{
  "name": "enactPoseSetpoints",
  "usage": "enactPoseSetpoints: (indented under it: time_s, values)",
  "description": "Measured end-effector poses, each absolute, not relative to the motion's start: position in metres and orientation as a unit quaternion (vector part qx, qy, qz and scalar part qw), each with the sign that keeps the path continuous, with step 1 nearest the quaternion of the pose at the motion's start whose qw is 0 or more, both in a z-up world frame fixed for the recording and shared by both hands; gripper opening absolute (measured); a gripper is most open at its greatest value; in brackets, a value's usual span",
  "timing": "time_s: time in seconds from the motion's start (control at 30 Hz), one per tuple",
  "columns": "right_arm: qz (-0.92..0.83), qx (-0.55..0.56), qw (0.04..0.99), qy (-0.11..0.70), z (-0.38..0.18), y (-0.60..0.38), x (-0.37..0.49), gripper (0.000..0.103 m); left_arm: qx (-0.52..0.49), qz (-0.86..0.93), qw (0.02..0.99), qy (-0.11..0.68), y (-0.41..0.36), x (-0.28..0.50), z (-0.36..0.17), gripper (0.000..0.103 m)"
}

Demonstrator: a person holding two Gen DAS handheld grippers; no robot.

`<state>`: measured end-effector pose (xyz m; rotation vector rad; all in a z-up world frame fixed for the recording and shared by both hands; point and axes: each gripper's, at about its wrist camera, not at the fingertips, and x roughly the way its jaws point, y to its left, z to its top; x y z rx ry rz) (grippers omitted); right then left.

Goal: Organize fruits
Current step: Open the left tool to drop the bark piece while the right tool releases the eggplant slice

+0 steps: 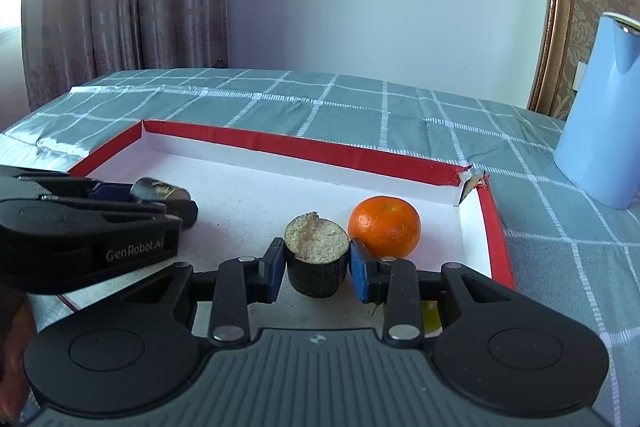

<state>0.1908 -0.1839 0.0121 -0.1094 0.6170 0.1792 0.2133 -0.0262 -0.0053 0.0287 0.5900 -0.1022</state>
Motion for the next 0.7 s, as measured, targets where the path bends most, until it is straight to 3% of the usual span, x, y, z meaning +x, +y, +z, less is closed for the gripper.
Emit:
enactPoseSetpoints:
  time_s: [0.1, 0.17, 0.37, 0.7]
  values:
    - [0.087, -0.051, 0.947, 0.305, 0.012, -0.185, 0.190, 0.035, 0.014, -0.050, 0.961, 0.273, -0.025, 0.207, -0.002, 0.067]
    - [0.084, -0.051, 0.948, 0.304, 0.012, -0.185, 0.188, 0.046, 0.010, -0.051, 0.963, 0.264, -0.023, 0.203, 0.000, 0.077]
    - [0.076, -0.039, 0.958, 0.273, 0.018, -0.194, 0.169, 0.069, 0.006, -0.052, 0.972, 0.227, -0.012, 0.179, 0.007, 0.087]
    - [0.099, 0.025, 0.968, 0.229, 0.038, -0.220, 0.121, 0.069, -0.014, -0.018, 0.984, 0.175, 0.036, 0.114, 0.014, 0.094]
